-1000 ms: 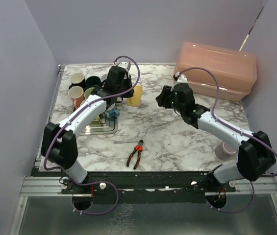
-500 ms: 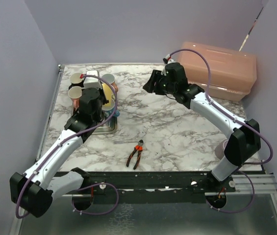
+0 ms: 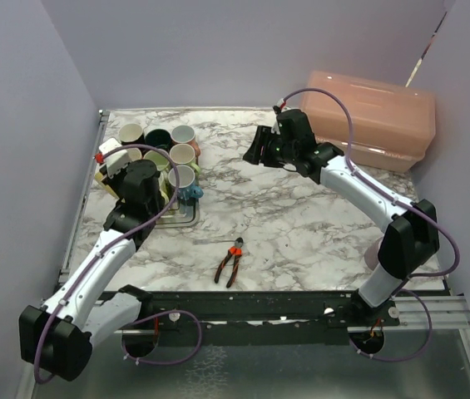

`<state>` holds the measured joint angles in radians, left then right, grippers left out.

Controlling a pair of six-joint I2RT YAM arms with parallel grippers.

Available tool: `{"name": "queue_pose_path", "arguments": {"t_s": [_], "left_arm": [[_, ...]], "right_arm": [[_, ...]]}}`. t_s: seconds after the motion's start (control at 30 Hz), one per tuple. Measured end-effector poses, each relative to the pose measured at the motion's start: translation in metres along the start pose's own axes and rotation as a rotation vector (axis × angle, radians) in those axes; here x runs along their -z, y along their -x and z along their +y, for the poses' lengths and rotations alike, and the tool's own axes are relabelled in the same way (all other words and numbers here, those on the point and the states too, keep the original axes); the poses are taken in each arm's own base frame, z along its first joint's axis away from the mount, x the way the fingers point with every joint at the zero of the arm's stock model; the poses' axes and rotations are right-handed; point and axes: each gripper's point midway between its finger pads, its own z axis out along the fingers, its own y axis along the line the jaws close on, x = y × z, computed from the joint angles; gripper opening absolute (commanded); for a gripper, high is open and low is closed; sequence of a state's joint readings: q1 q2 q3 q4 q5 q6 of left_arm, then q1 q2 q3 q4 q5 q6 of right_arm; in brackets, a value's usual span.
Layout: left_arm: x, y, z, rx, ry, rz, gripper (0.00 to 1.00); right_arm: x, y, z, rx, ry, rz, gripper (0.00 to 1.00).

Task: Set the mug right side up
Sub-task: Place the cup on the tray.

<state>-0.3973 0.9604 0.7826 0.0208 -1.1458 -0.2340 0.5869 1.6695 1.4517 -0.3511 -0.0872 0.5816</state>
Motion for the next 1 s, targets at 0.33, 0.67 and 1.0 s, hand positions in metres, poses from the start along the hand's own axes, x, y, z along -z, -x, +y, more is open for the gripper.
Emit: {"name": "queue_pose_path", "arguments": {"t_s": [0.33,0.67,1.0], "left_arm": [[-0.032,-0.061,0.061,0.085,0.252,0.041,0.0],[-0.04,-0.097,0.06,0.097,0.218,0.095,0.0],[-0.023,-0.064,0.038,0.158,-0.025,0.08,0.0]], "right_arm": [[-0.004,-0.005,-0.006,0.03,-0.024,0.03,0.55],[-0.012,-0.003,0.002,0.09,0.03,0.065,0.55],[-0.036,-0.004,0.069,0.218,0.262,0.124,0.6]]}}
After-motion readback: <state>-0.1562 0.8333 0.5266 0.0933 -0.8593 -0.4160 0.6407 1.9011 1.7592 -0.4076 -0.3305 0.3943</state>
